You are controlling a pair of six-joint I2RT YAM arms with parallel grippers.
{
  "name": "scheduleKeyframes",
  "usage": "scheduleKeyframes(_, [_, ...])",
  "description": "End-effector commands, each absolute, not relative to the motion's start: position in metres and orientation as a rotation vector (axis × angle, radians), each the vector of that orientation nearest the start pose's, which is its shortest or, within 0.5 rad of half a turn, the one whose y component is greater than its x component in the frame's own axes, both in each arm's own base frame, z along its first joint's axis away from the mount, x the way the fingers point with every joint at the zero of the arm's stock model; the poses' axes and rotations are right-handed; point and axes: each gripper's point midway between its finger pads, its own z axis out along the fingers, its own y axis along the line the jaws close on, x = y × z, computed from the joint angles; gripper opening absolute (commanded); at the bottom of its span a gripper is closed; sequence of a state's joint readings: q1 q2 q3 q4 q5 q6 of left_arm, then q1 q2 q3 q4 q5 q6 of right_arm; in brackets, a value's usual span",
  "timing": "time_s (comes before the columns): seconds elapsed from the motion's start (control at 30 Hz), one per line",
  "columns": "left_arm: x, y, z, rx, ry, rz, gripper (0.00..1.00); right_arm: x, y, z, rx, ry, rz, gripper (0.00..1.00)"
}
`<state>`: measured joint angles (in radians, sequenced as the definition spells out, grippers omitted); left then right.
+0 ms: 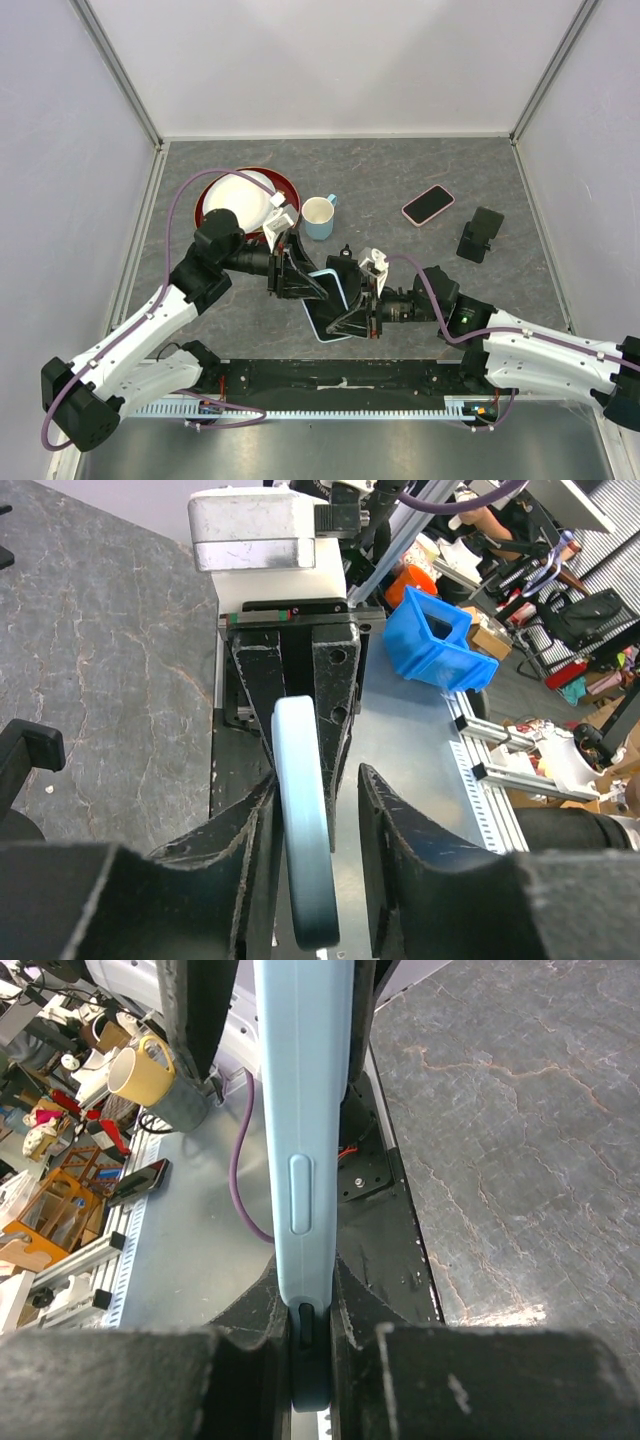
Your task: Place the phone on the phone stand
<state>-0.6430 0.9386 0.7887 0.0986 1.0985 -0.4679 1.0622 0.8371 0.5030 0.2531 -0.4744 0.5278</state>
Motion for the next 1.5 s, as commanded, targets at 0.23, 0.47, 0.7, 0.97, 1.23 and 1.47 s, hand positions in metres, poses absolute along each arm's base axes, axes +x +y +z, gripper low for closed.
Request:
scheduleKeyframes(0.23, [0.102,-0.281,0.325,1.105,1.459,-1.582,0.02,0.088,0.322,0.281,-0.809,1.547,1.455,0.28])
scheduleKeyframes(0.47, [0.124,-0.269,0.332,0.983,1.445,-1.35,0.02,0.129,0.276,0.244,-0.565,1.786,1.116,0.77])
scheduleKeyframes(0.7, [0.133,-0.243,0.357,0.897,1.36,-1.127,0.02,0.147,0.255,0.236,-0.454,1.973,0.898,0.66])
scheduleKeyframes(0.97, [0.154,-0.2,0.419,0.59,1.367,-0.944,0.02,0.18,0.236,0.227,-0.247,2.023,0.672,0.68])
scheduleKeyframes(1.23, [0.19,-0.219,0.446,0.553,1.417,-0.915,0.02,0.196,0.265,0.222,-0.255,1.994,0.682,0.63])
scheduleKeyframes(1.47, [0.215,-0.237,0.426,0.627,1.47,-0.86,0.02,0.206,0.262,0.201,-0.281,2.032,0.554,0.45])
